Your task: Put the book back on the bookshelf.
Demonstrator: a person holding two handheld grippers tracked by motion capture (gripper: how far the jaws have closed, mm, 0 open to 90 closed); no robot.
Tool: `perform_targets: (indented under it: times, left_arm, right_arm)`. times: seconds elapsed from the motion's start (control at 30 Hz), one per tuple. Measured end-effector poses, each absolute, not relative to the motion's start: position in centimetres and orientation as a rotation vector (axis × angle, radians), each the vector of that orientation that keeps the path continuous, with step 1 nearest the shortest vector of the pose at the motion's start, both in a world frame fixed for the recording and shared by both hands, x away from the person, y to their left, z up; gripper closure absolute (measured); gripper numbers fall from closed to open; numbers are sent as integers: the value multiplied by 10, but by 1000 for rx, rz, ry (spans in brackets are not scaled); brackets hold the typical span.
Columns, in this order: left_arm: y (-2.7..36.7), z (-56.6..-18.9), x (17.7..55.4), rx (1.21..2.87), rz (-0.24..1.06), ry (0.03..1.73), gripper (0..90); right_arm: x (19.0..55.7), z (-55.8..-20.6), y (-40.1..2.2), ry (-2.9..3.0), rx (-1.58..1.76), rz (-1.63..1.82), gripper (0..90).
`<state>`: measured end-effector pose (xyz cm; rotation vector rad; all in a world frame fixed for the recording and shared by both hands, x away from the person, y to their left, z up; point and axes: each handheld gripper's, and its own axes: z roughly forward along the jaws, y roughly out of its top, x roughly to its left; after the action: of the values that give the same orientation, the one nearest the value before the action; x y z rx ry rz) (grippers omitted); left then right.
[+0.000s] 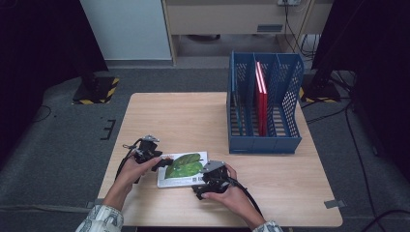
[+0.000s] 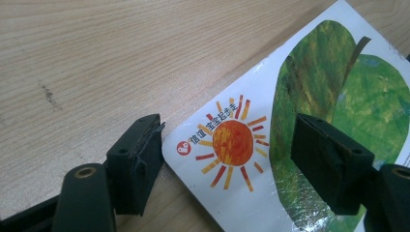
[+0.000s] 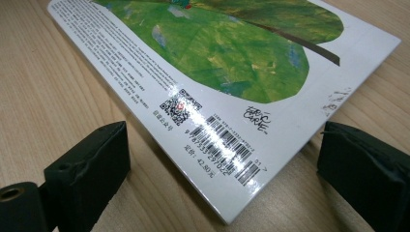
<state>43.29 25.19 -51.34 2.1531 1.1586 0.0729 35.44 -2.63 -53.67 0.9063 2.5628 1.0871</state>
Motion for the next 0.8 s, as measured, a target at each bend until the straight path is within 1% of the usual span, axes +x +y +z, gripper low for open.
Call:
perform_targets:
  times: [0.27, 0.4, 0.47, 0.63, 0.8]
  left_arm:
    - [253, -511, 433, 2149, 57, 1150, 271]
    - [257, -511, 430, 2141, 86, 1170, 253]
    - [258, -511, 426, 2136, 97, 1173, 233]
    - [262, -506, 414, 2111, 107, 1162, 233]
    - [263, -504, 388, 2120, 106, 1135, 231]
  right_arm:
    - [356, -537, -27, 2562, 902, 1091, 57]
    - [356, -537, -27, 2562, 902, 1093, 57]
    - [356, -536, -28, 2569, 910, 1098, 62]
    - [355, -535, -30, 2576, 916, 1101, 70]
    - [352, -535, -32, 2584, 912, 1104, 78]
